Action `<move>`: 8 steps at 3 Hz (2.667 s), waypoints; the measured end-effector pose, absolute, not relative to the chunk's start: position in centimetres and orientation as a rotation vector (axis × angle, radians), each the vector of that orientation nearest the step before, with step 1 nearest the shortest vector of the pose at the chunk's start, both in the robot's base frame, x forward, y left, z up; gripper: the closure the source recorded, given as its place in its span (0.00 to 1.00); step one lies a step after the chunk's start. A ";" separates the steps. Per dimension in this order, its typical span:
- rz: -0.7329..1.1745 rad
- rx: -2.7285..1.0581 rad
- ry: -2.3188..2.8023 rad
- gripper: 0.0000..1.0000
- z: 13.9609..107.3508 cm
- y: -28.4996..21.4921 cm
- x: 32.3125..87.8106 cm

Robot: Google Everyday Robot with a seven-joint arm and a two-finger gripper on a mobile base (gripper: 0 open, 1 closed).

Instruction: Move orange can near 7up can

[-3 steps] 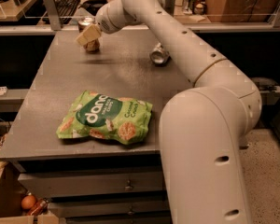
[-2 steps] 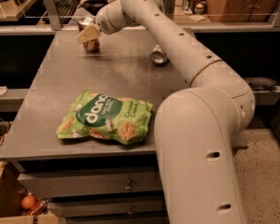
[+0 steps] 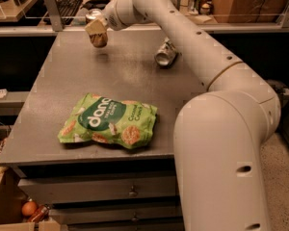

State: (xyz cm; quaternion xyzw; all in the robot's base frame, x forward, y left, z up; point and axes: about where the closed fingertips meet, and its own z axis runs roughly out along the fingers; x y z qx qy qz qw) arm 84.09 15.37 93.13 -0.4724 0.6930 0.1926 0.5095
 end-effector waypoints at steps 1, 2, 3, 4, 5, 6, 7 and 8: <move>0.424 -1.182 1.629 1.00 95.6 12.6 82.1; 0.413 -1.210 1.633 1.00 95.9 10.7 81.2; 0.432 -1.228 1.649 1.00 94.9 8.9 80.4; 0.422 -1.230 1.705 1.00 93.0 4.9 79.7; 0.400 -1.220 1.743 1.00 92.2 2.3 79.3; 0.390 -1.203 1.768 0.82 91.7 0.2 79.1; 0.391 -1.191 1.782 0.51 91.3 -0.9 78.8; 0.394 -1.189 1.783 0.28 91.2 -1.2 78.7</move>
Offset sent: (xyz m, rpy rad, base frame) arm -0.0406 -0.0788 0.0359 -0.0846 -0.0516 0.0414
